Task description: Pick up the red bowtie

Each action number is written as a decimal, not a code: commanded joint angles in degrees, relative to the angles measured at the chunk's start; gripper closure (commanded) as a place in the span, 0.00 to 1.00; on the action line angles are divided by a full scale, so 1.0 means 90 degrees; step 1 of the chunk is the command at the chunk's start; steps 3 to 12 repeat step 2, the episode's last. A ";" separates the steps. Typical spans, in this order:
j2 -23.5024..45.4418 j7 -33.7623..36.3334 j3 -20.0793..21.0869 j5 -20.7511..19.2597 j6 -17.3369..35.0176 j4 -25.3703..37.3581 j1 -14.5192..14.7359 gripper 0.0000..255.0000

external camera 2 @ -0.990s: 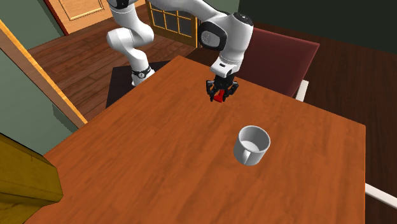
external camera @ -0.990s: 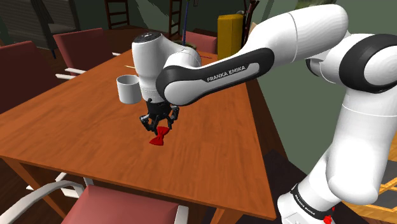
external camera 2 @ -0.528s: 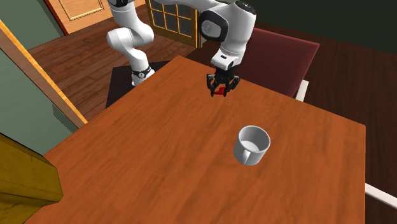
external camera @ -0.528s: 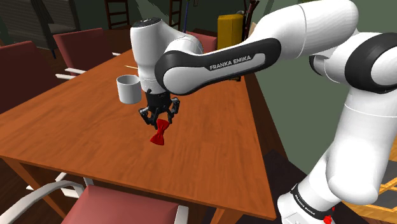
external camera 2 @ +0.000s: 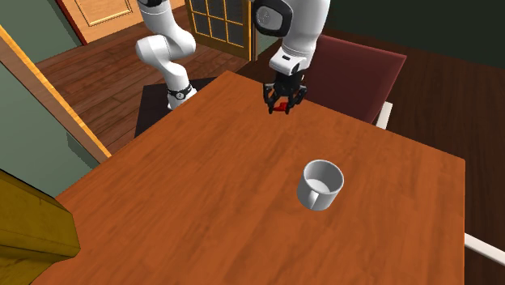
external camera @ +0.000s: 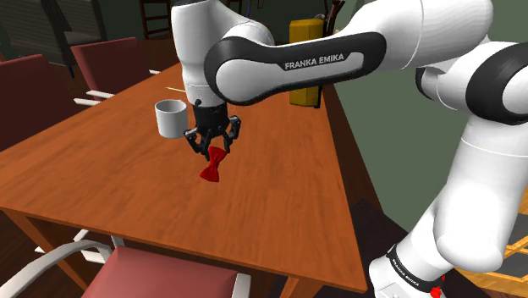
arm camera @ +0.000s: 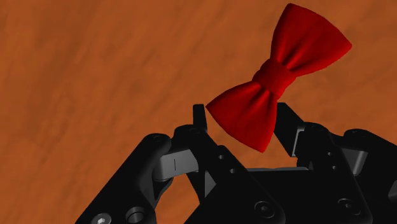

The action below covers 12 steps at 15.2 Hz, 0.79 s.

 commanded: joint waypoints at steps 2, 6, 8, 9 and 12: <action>-0.0005 -0.0019 0.0005 0.0009 -0.0106 0.0102 0.0009 1.00; -0.0005 -0.0019 0.0005 0.0009 -0.0106 0.0102 0.0009 1.00; -0.0005 -0.0019 0.0005 0.0009 -0.0106 0.0102 0.0009 1.00; -0.0005 -0.0019 0.0005 0.0009 -0.0106 0.0102 0.0009 1.00; -0.0005 -0.0019 0.0005 0.0009 -0.0106 0.0102 0.0009 1.00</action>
